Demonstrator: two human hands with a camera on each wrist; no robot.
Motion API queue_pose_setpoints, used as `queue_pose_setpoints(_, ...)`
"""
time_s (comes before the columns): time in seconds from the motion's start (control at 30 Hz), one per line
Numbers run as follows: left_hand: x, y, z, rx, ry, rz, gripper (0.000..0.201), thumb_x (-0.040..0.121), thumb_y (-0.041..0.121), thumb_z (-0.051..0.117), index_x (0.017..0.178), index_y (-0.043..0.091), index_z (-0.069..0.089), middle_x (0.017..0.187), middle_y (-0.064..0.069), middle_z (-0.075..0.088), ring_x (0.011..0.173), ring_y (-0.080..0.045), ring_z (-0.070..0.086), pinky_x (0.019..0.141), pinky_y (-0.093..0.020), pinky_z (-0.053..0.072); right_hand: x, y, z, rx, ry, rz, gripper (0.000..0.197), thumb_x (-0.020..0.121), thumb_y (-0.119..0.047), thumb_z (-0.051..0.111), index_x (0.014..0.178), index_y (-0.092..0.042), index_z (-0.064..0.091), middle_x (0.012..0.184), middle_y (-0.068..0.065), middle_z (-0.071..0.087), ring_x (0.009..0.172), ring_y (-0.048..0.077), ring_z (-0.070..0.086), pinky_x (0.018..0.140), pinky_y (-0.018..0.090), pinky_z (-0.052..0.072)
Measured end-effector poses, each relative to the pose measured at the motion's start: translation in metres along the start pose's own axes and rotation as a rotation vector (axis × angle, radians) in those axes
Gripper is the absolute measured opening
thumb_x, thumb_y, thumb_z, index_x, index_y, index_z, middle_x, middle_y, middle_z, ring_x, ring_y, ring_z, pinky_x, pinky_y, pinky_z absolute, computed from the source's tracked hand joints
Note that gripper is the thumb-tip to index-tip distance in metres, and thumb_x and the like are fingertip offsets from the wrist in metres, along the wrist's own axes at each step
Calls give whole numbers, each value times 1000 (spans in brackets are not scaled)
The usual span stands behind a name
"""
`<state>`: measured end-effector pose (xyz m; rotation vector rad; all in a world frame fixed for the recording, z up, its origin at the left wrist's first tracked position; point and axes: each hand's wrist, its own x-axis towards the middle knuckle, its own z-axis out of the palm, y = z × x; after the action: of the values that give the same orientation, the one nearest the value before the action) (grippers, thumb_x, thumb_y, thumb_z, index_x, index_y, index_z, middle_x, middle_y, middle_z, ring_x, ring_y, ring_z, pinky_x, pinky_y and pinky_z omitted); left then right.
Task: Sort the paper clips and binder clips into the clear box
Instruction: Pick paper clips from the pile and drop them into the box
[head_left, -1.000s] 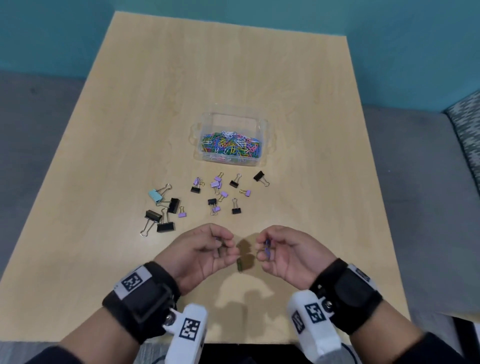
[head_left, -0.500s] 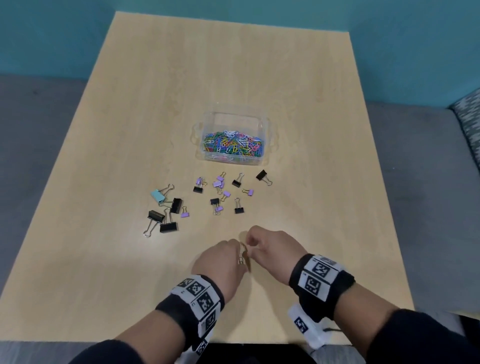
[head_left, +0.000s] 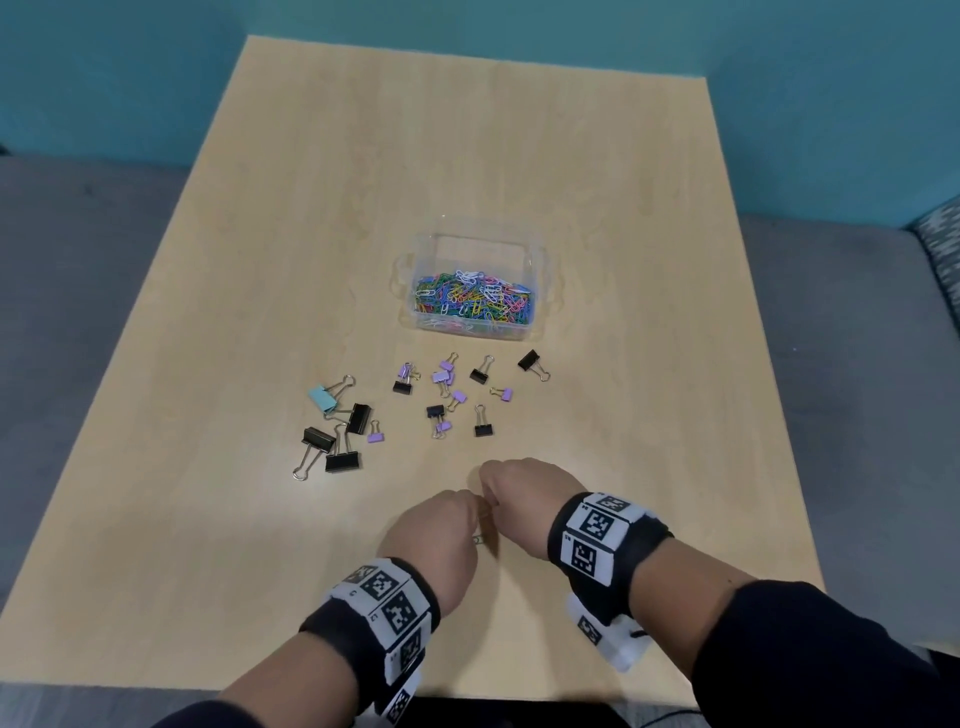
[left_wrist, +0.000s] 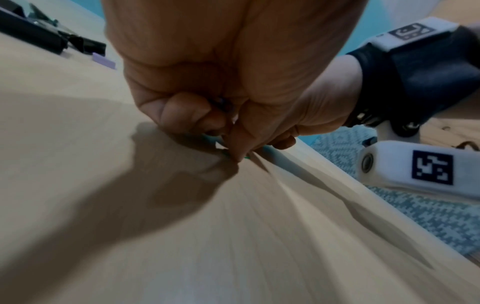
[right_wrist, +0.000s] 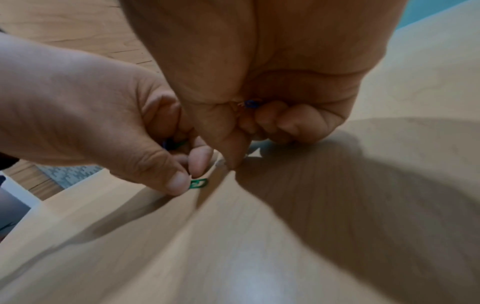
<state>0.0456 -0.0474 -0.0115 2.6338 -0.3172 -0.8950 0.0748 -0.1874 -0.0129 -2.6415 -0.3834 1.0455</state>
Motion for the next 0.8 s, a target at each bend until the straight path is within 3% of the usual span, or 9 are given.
queue_pose_setpoints(0.27, 1, 7, -5, 49, -71, 14, 22, 80, 6, 44, 70, 23, 36, 66, 7, 37, 66, -20, 44, 61, -28, 35, -6, -5, -1, 35, 12, 6, 8, 80, -5, 44, 81, -14, 45, 82, 9, 57, 73, 31, 55, 60, 37, 42)
queue_pose_setpoints(0.5, -3, 4, -4, 57, -62, 35, 18, 80, 7, 44, 78, 23, 37, 82, 1, 47, 71, -19, 44, 64, -27, 35, -8, -5, -1, 36, 31, -16, 9, 81, -6, 44, 85, -13, 47, 84, 7, 57, 76, 30, 55, 65, 39, 46)
queue_pose_setpoints(0.67, -1, 0, -2, 73, -59, 41, 19, 78, 8, 44, 73, 24, 35, 75, 5, 39, 68, -20, 42, 61, -28, 33, -6, -10, -5, 6, -10, -34, 9, 80, -6, 47, 80, -15, 45, 83, 5, 52, 74, 27, 51, 60, 33, 38)
queue_pose_setpoints(0.73, -4, -1, -1, 68, -42, 38, 19, 78, 7, 45, 75, 24, 35, 79, 4, 43, 68, -19, 42, 61, -27, 32, -9, -7, -6, 79, 9, -6, 5, 80, -12, 51, 80, -16, 47, 82, 3, 55, 73, 24, 52, 61, 33, 41)
queue_pose_setpoints(0.8, -8, -4, -1, 66, -8, 52, 19, 78, 7, 45, 77, 24, 35, 83, 4, 47, 68, -18, 41, 60, -27, 30, -12, 3, -7, 339, 64, 85, 5, 77, -15, 54, 75, -17, 49, 75, -2, 57, 66, 17, 51, 58, 30, 41)
